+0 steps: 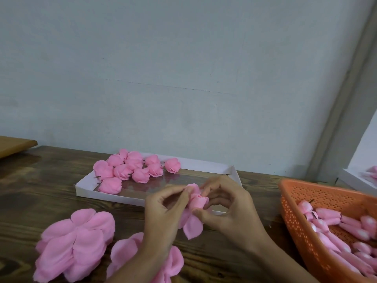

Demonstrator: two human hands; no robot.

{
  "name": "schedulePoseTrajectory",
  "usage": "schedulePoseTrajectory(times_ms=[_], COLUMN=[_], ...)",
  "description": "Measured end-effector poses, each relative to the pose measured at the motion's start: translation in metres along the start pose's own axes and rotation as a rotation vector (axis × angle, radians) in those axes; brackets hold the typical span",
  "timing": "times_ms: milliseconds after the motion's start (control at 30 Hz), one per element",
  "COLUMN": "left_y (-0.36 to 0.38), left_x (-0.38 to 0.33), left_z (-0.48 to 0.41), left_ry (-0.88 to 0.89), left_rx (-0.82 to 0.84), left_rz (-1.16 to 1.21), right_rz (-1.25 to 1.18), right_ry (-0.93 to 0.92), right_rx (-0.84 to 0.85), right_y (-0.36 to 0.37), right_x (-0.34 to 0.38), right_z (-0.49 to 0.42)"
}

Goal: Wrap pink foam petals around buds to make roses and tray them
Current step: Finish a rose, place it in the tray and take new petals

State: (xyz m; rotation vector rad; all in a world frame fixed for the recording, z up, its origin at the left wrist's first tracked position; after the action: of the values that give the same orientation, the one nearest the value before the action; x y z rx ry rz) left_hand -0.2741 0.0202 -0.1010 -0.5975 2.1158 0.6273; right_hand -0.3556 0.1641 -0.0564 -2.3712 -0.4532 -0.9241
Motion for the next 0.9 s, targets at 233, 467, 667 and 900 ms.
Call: schedulePoseTrajectory(times_ms=[233,467,667,900], left_y=[0.014,0.016,0.007,0.01], left_x=[-0.012,-0.014,0.001,0.006], left_z=[0.002,0.002,-0.003,-0.003], left_ry=[0.042,0.038,-0.059,-0.145], left_rx=[0.103,0.133,0.067,0.103], left_rz=[0.028,0.034,0.083,0.151], right_rz=[-0.01,-0.052,-0.152,-0.173], right_ry=[0.089,0.15,0.21,0.207], right_rx=[0.003,-0.042,0.032,0.019], right_y=[-0.006,-0.006,0.001,-0.002], right_x=[-0.013,-0.019,-0.026,-0.031], right_z=[-0.002,-0.001,-0.002,0.001])
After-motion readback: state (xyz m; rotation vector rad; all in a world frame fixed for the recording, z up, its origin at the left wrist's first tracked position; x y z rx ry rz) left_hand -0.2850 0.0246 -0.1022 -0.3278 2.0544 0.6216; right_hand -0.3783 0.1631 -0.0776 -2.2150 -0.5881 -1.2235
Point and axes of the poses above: each hand's wrist, its own z-axis away from the middle knuckle, its own y-axis out of the palm, x = y × z, the point moved 9 cm from there along -z, towards the middle knuckle, and after that the axes turned 1 degree about z, right-handed, at the moved point
